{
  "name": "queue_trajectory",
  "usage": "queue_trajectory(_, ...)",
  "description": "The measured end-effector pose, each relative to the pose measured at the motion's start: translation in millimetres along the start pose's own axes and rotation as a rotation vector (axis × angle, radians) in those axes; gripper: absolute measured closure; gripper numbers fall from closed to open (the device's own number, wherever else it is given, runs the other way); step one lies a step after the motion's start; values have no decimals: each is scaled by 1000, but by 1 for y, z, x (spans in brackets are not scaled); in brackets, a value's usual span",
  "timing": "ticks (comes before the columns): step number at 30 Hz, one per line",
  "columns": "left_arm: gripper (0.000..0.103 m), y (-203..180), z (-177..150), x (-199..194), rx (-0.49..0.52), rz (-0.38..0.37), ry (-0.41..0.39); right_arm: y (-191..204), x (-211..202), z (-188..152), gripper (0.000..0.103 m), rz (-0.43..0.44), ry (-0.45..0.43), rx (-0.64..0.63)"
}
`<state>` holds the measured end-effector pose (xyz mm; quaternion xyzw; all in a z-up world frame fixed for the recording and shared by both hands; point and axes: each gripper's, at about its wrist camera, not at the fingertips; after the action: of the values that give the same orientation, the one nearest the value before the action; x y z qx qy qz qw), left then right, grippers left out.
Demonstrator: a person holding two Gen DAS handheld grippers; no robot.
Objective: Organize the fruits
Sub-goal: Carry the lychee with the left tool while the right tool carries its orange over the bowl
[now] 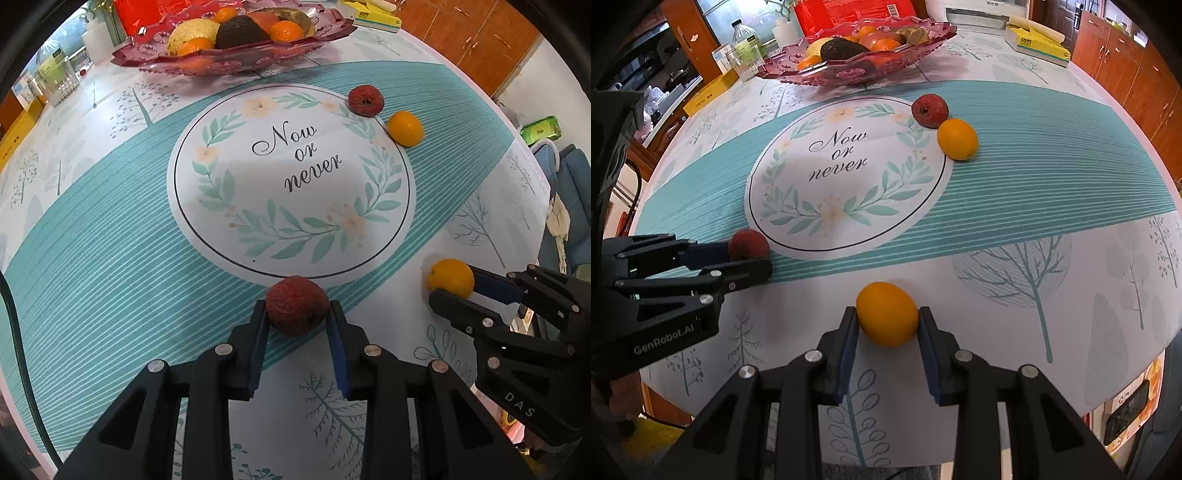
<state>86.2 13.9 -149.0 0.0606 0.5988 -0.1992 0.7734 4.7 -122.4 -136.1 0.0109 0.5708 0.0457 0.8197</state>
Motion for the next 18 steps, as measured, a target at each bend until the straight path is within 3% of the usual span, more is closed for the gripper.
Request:
queue_trajectory(10, 74, -4, 22, -25, 15, 34, -28, 4, -19, 18, 71, 6, -45, -23)
queue_trajectory(18, 74, -9, 47, -63, 56, 78, -95, 4, -63, 53, 71, -1, -130, -65)
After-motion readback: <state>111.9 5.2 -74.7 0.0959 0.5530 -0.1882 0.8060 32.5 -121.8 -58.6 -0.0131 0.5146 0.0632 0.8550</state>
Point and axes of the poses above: each gripper's, at about its wrist camera, not at the fingertips, and x roughly the way its jaws point, y to its left, z to its top, and after that the axes turned 5 degrees about -x, right-handed
